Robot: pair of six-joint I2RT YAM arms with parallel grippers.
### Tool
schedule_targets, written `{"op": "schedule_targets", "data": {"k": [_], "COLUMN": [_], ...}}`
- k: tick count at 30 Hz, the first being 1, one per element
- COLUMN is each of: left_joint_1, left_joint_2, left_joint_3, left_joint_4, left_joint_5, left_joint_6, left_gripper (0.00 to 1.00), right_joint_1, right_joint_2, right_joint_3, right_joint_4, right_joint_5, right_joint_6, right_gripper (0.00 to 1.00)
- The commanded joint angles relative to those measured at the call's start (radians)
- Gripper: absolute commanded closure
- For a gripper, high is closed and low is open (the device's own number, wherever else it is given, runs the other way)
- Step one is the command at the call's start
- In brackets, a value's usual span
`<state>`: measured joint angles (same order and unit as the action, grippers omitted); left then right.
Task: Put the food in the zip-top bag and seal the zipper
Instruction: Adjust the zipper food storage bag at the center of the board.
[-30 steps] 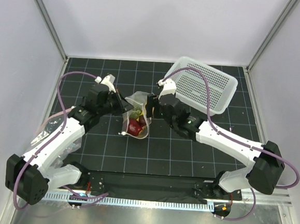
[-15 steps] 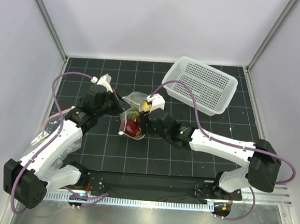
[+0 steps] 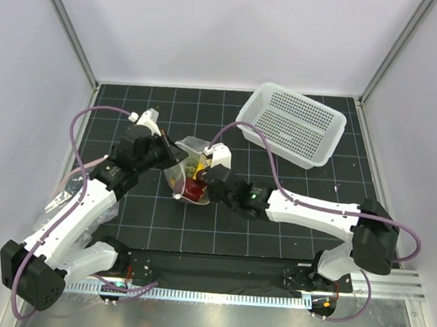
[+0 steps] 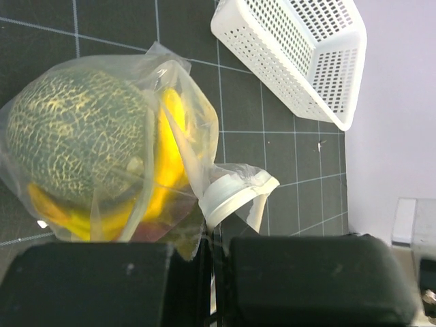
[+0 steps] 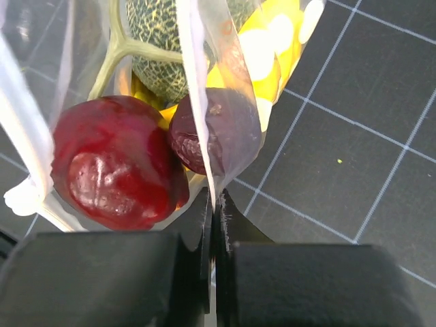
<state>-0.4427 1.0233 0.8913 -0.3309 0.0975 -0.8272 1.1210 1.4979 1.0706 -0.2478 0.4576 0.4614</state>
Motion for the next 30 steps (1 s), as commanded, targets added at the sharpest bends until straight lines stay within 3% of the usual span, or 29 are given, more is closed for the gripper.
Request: {"op": "schedule_targets", "data": {"k": [1,4,6,9,14,19,25,28,30], "left_joint_1": [0.002,-0.017,-0.053,-0.121,-0.211,-0.261,-0.298,-0.3,-0.298], "left_joint_2": [-0.011,0.023,0.052,0.09,0.164,0.241,0.262,0.247,0.227], "left_joint_3": [0.012,0.041,0.069,0.13,0.211,0.247,0.268,0.262,0.256], "left_joint_4": [0.046,0.046,0.029,-0.046,-0.145,-0.164,-0.161,-0.16,-0.155], "left_joint_5": [0.08,0.233,0.254,0.222,0.146,0.16,0.162,0.128,0.122], "left_joint_6": [-0.01,-0.023,-0.009,0.043,0.095,0.118,0.135,0.14,0.142], "left_gripper": [1.0,1.0,1.0,0.99,0.99,0.98,0.88,0.89,0.95], "right_joint_1": [0.007,0.002,-0.013,-0.082,-0.254,-0.259,-0.259,-0.259,-0.259], "right_joint_2": [-0.111,-0.204,-0.251,-0.327,-0.315,-0.269,-0.274,-0.283,-0.286], "right_joint_3": [0.04,0.042,0.043,0.037,0.0,-0.003,-0.023,-0.026,-0.026], "right_joint_4": [-0.013,-0.048,-0.068,-0.096,-0.067,-0.015,0.012,0.013,0.016], "right_joint_5": [0.041,0.078,0.087,0.061,-0.172,-0.278,-0.313,-0.307,-0.321], "right_joint_6": [0.005,-0.016,-0.027,-0.04,-0.012,-0.006,-0.015,-0.013,-0.015], "right_gripper": [0.99,0.99,0.99,0.99,0.99,0.99,0.99,0.99,0.99]}}
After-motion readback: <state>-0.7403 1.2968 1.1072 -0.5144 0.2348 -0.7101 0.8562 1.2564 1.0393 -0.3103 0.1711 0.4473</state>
